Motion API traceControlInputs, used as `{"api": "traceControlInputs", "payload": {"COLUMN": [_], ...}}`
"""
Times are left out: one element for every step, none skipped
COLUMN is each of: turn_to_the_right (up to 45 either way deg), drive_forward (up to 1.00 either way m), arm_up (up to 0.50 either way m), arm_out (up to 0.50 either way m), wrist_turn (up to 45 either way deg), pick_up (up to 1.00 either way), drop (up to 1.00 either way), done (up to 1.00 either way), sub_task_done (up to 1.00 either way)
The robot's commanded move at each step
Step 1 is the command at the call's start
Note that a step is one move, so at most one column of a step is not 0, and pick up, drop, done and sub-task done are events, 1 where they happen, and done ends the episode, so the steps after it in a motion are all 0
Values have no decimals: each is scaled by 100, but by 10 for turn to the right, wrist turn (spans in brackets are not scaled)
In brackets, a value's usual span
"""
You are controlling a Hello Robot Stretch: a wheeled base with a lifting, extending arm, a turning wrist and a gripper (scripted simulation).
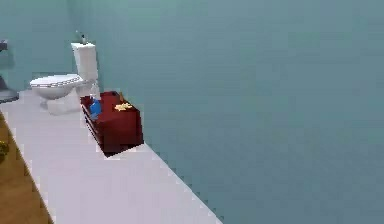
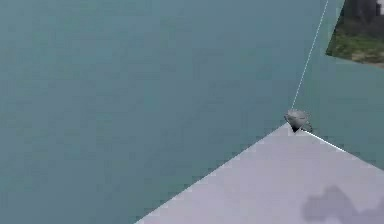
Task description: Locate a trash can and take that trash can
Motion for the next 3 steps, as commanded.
{"api": "traceControlInputs", "payload": {"turn_to_the_right": [450, 60, 0], "drive_forward": [0, 0, 15], "arm_up": [0, 0, 0], "arm_out": [0, 0, 0], "wrist_turn": [0, 0, 0], "pick_up": [0, 0, 0], "drop": [0, 0, 0], "done": [0, 0, 0], "sub_task_done": [0, 0, 0]}}
